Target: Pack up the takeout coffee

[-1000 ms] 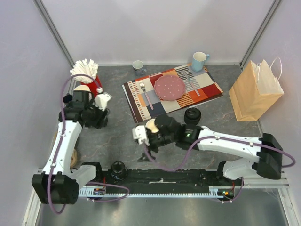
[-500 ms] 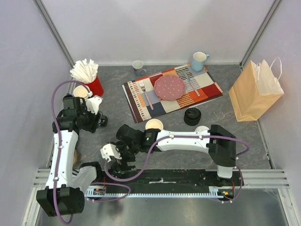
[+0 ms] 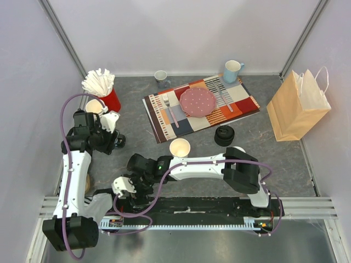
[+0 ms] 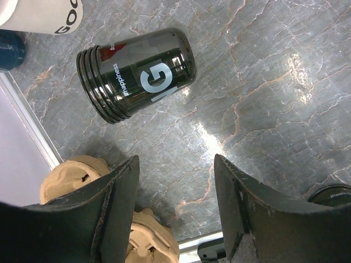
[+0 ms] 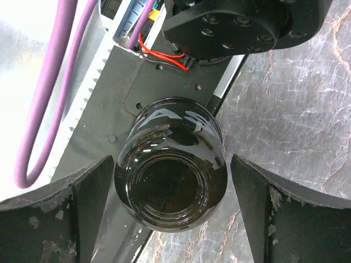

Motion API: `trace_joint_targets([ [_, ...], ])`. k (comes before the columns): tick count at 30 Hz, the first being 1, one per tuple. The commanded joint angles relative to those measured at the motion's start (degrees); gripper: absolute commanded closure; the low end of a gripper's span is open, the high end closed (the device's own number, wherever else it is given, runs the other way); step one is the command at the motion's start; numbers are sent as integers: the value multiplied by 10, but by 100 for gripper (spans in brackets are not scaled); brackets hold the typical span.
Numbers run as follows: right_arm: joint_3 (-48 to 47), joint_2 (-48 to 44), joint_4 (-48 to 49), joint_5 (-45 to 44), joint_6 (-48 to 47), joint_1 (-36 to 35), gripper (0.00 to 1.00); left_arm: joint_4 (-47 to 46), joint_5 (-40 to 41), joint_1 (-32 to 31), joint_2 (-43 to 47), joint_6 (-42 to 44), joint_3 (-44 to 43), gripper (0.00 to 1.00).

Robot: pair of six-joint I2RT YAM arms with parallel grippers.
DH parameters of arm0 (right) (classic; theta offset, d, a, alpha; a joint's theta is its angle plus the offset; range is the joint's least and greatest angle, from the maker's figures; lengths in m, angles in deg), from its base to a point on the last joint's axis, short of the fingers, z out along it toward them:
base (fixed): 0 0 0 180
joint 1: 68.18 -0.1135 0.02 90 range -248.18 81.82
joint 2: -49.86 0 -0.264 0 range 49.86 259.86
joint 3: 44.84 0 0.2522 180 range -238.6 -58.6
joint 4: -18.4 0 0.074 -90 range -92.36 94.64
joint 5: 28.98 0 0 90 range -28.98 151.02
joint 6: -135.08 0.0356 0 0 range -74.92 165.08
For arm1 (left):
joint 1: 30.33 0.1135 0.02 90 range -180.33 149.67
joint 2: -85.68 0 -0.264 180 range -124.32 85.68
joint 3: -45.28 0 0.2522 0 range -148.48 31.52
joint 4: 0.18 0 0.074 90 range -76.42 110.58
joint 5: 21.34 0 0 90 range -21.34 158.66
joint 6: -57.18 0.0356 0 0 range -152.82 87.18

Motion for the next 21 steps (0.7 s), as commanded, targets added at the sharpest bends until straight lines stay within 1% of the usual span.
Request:
trace_joint_targets([
  [1, -29, 2, -1, -1, -20, -4, 6, -4, -17, 2, -4, 6, -6, 37],
  [2, -29, 1, 0, -5, -20, -4, 8, -5, -18, 1, -5, 5, -6, 37],
  [3, -28, -2, 0, -8, -20, -4, 13, -7, -17, 2, -7, 4, -7, 37],
  [6, -23, -9, 0, -13, -23, -4, 22, -7, -18, 2, -9, 2, -13, 37],
  [8, -19, -13, 5, -9, -23, -4, 24, -7, -23, 2, -10, 1, -14, 37],
  [9, -16, -19, 6, -8, -25, -4, 29, -8, -24, 1, -12, 1, -15, 37],
  [12, -8, -28, 8, -10, -28, -3, 37, -7, -30, 3, -17, -2, -16, 37],
  [16, 11, -62, 10, -37, -23, 5, 37, -8, -36, 2, -20, -12, -25, 38],
  [19, 40, -112, 32, -59, 3, 28, 35, -15, -51, 2, -24, -26, -57, 39],
  [21, 65, -157, 62, -70, 22, 51, 36, -29, -58, 2, -26, -51, -98, 40],
])
